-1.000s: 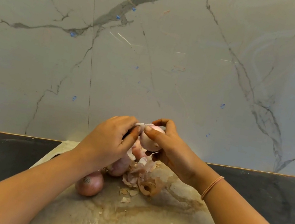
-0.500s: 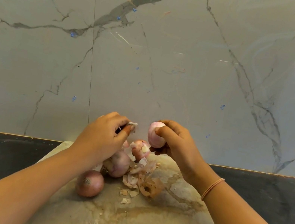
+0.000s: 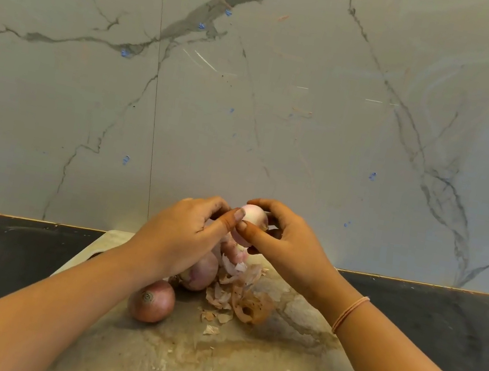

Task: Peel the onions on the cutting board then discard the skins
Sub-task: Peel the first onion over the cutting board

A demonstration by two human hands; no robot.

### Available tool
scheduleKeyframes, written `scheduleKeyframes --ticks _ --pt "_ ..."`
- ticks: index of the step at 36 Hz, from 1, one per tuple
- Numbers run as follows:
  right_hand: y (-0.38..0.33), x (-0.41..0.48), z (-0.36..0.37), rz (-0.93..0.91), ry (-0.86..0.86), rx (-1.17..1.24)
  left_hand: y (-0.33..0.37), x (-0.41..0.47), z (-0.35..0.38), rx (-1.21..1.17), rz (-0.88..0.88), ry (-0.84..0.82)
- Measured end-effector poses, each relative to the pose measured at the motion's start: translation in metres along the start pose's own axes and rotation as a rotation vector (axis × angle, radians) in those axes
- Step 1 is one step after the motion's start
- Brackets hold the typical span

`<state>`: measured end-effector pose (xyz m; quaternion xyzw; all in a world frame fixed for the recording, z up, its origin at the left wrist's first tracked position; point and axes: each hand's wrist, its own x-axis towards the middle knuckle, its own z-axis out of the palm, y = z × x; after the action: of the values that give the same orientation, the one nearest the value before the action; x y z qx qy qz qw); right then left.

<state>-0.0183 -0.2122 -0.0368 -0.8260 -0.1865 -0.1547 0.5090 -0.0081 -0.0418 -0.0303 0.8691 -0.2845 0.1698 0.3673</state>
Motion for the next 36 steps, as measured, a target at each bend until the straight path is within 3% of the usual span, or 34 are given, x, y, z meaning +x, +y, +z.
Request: scheduleKeyframes --ticks 7,18,23,27,36 --pt "-0.004 -0.002 -0.001 -0.005 -0.032 -0.013 -0.007 0.002 0.004 0.12 0.04 0.009" --pt "-0.008 -0.003 -0.004 0.134 -0.122 0.377 -0.012 0.005 0.007 0.253 0.083 0.121" --pt "-0.011 -0.005 -0.006 0.171 -0.12 0.52 -0.019 0.007 -0.003 0.228 -0.004 0.21" --pt "-0.011 -0.005 -0.007 0.204 -0.14 0.561 -0.012 0.003 -0.004 0.167 -0.03 0.157" --pt "-0.015 -0.003 -0.005 0.284 -0.074 0.639 -0.006 0.002 -0.002 0.078 0.111 0.189"
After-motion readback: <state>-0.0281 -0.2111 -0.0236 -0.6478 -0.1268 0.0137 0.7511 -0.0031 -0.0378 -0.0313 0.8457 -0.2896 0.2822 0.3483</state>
